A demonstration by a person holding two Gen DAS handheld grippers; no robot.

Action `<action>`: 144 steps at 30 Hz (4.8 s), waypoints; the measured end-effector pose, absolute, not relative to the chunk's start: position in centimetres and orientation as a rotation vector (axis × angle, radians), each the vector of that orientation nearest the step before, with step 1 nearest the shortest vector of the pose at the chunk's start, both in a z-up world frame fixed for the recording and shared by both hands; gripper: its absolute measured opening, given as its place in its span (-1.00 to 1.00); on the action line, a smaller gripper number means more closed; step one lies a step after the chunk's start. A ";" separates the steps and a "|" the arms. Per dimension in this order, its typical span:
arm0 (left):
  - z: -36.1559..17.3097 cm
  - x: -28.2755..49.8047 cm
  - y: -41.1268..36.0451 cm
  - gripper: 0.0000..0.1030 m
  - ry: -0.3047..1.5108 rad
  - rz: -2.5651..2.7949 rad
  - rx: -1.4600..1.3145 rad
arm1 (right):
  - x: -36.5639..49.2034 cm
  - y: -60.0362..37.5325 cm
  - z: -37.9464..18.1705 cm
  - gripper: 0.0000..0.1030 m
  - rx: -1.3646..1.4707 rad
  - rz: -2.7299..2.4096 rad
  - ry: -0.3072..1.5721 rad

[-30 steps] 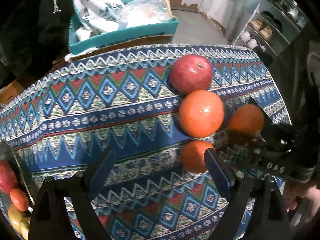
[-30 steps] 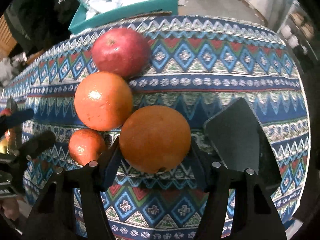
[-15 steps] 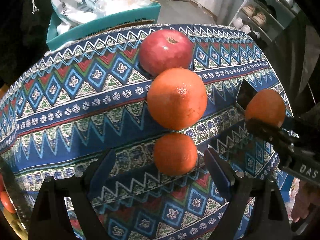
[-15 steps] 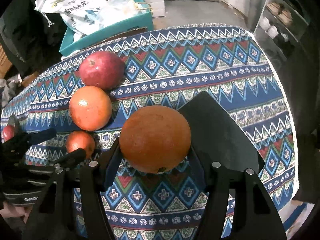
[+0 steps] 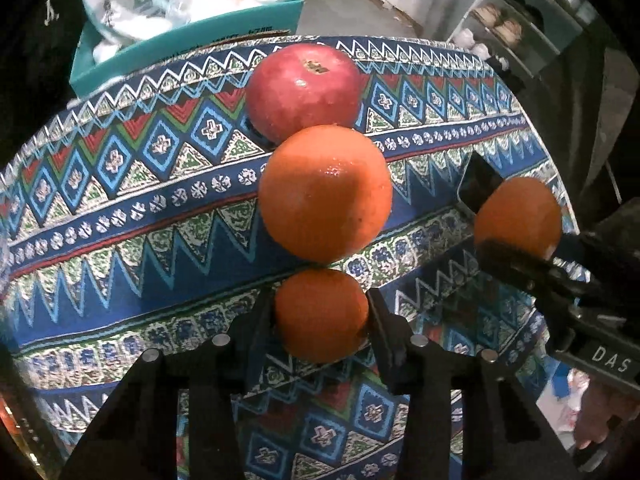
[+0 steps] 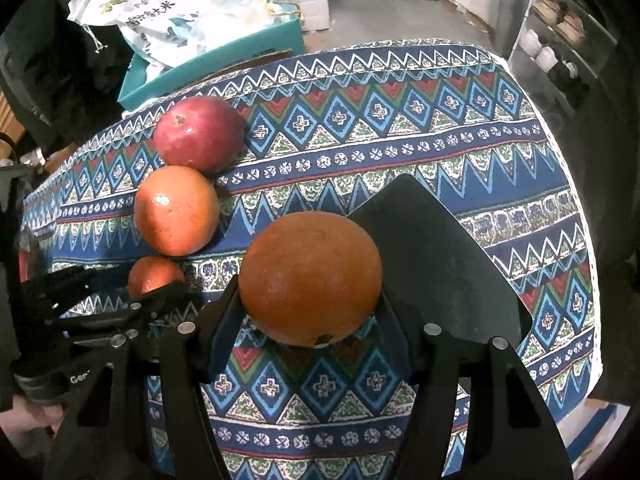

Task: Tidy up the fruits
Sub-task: 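Grasp a tangerine with the left tool while the right tool grasps a large orange, then lift and carry the tangerine with the left tool while the right tool carries the orange to the bowl, then lower the tangerine into the bowl and open the left tool while the right tool releases the orange there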

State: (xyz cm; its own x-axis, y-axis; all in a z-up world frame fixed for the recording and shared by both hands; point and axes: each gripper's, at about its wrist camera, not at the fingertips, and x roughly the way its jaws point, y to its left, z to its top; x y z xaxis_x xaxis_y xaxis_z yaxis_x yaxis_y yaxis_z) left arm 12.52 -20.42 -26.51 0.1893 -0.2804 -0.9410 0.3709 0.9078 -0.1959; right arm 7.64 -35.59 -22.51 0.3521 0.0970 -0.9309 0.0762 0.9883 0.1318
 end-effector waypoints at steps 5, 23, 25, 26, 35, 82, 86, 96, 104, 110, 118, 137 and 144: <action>-26.5 12.1 -19.8 -0.12 1.295 -0.465 0.068 | 7.6 -35.1 -22.3 0.23 0.150 0.020 1.209; -20.5 10.3 -16.1 -0.13 1.169 -0.443 0.072 | 7.0 -33.1 -18.5 0.22 0.083 0.040 1.118; -19.5 10.2 -16.0 -0.13 1.148 -0.439 0.068 | 6.8 -32.8 -17.8 0.22 0.075 0.043 1.103; -19.2 10.1 -15.8 -0.13 1.143 -0.439 0.065 | 6.8 -32.7 -17.6 0.22 0.072 0.045 1.097; -15.6 9.1 -14.4 -0.13 1.077 -0.435 0.033 | 5.9 -31.2 -14.3 0.22 0.037 0.070 1.024; -6.0 4.4 0.3 -0.13 0.869 -0.297 -0.116 | 5.2 -17.5 -4.7 0.22 -0.046 0.300 0.819; -6.5 4.3 2.3 -0.13 0.874 -0.265 -0.131 | 5.7 -15.6 -5.1 0.22 -0.048 0.330 0.833; -8.2 3.8 7.7 -0.13 0.896 -0.182 -0.182 | 7.1 -10.4 -6.0 0.22 -0.068 0.402 0.861; -10.7 3.8 12.5 -0.12 0.939 -0.104 -0.235 | 8.1 -6.4 -7.8 0.22 -0.084 0.460 0.904; -13.1 3.9 14.9 -0.12 0.985 -0.065 -0.268 | 8.7 -3.6 -9.9 0.22 -0.102 0.494 0.948; -17.5 4.3 16.8 -0.12 1.077 -0.041 -0.298 | 9.1 -0.8 -13.2 0.22 -0.134 0.531 1.015; -22.1 4.6 17.6 -0.12 1.188 -0.016 -0.342 | 9.5 0.9 -18.7 0.22 -0.139 0.579 1.159; -22.4 4.5 17.5 -0.07 1.195 -0.015 -0.338 | 9.5 1.3 -20.0 0.22 -0.143 0.589 1.195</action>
